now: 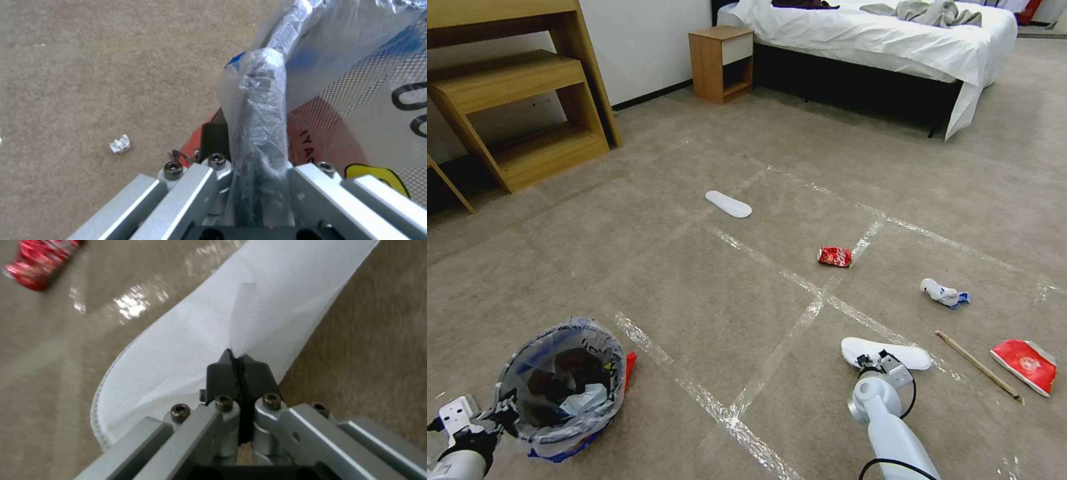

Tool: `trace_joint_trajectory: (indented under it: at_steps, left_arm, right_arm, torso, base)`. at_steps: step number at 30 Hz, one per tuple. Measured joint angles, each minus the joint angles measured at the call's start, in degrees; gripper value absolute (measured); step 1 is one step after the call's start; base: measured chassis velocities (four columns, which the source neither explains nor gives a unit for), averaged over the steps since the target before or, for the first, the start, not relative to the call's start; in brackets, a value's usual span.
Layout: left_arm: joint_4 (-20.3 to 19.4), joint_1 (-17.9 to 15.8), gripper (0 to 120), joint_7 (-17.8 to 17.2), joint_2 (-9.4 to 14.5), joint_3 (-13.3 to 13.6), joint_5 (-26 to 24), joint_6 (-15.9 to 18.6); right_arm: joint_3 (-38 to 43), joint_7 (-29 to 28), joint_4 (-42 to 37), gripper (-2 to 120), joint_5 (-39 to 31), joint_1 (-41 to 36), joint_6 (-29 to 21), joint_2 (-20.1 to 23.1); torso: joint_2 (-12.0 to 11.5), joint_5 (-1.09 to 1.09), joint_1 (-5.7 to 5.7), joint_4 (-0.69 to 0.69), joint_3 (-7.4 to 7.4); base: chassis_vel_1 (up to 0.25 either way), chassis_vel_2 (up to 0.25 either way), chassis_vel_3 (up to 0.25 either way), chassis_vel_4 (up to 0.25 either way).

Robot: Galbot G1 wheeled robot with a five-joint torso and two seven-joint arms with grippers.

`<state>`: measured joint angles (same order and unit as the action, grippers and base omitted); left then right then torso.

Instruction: Pick up the trash bin and place the garbage on the floor into it.

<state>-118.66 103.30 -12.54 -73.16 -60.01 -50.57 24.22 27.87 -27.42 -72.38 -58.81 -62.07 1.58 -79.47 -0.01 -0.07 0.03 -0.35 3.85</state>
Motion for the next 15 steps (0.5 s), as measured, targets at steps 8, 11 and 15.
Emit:
trace_joint_trajectory:
  at_steps: [8,11,15]
  left_arm:
    - [-0.1,-0.6,1,-0.1,0.3,0.9,0.0,0.3]
    - [-0.4,-0.6,1,-0.2,0.3,1.2,0.0,0.5]
    - [-0.9,-0.6,1,-0.2,0.3,1.5,-0.3,0.9]
  right_arm:
    - [-0.8,2.8,-10.3,0,-0.5,-6.0,2.0,3.6]
    - [-1.3,4.1,-14.0,0,-0.8,-7.8,2.9,5.2]
    - [-2.5,6.9,-21.3,0,-2.0,-10.1,5.0,9.2]
  torso:
    - [0.0,0.00,0.00,-0.01,-0.01]
    - [0.0,0.01,0.00,-0.01,-0.01]
    - [0.0,0.00,0.00,-0.01,-0.01]
  base:
    - [0.000,0.000,0.000,0.000]
    - [0.000,0.000,0.000,0.000]
    - [0.000,0.000,0.000,0.000]
